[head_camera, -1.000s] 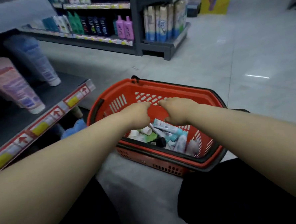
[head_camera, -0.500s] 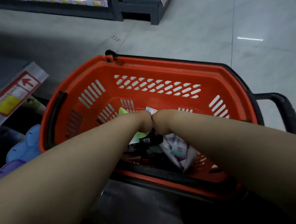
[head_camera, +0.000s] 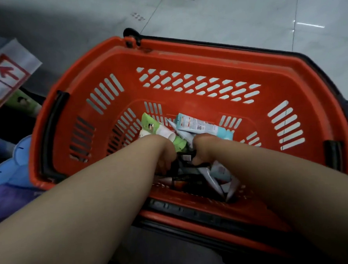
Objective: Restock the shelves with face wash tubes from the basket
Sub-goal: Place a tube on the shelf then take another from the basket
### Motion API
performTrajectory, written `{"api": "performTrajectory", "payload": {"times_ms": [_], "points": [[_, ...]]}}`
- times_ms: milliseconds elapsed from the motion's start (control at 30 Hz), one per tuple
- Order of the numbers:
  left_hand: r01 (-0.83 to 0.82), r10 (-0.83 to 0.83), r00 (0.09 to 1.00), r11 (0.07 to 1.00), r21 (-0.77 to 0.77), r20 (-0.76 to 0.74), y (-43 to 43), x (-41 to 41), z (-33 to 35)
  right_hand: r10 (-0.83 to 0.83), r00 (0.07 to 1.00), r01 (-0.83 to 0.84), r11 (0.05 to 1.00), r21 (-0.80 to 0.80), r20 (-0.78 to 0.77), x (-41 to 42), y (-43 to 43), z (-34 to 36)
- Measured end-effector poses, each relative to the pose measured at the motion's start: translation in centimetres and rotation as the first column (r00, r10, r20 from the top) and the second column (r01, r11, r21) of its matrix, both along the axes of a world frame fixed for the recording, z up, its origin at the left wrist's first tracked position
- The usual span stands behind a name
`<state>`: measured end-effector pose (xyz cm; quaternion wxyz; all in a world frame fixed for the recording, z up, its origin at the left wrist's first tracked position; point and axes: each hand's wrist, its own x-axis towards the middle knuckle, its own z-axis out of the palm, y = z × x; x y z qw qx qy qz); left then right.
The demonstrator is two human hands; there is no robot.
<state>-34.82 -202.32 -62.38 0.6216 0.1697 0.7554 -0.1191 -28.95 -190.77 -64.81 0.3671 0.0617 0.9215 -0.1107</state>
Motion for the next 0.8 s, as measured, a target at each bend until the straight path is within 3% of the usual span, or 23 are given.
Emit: {"api": "performTrajectory", "payload": {"times_ms": [133,200,300,400,467,567,667,700,800], "points": [[-0.321,0.314,0.944,0.946,0.055,0.099,-0.5,1.3,0.9,-0.202,0.961,0.224,0.97,-0.1,0.191,0.4,5.0,2.5],[-0.507,0.484,0.861,0.841,0.19,0.155,-0.1,1.7,1.8,-0.362,0.887,0.429,0.875,-0.225,0.287,1.2,6.6,4.2],[-0.732,0.71,0.666,0.565,0.381,0.228,0.6,2.4,3.6,-0.532,0.761,0.648,0.632,-0.425,0.371,2.2,7.1,6.6],[-0.857,0.851,0.409,0.233,0.46,0.33,0.4,3.6,5.3,-0.593,0.701,0.686,0.408,-0.602,0.397,2.9,6.0,8.9],[-0.88,0.857,0.325,0.119,0.461,0.399,-0.2,4.7,6.1,-0.585,0.705,0.658,0.33,-0.676,0.4,3.1,4.4,10.5],[-0.893,0.825,0.294,0.057,0.446,0.483,-0.7,6.6,7.5,-0.608,0.723,0.606,0.329,-0.724,0.329,3.5,0.4,12.3],[-0.926,0.764,0.222,-0.03,0.376,0.607,0.1,7.9,8.8,-0.756,0.636,0.593,0.351,-0.724,0.154,3.6,-1.7,12.0],[-0.924,0.756,0.254,0.007,0.381,0.604,0.5,8.3,9.1,-0.788,0.611,0.596,0.392,-0.701,0.079,3.6,-1.6,11.6],[-0.827,0.786,0.48,0.257,0.5,0.389,1.5,9.1,9.5,-0.784,0.617,0.609,0.531,-0.589,-0.069,3.8,0.0,10.3]]}}
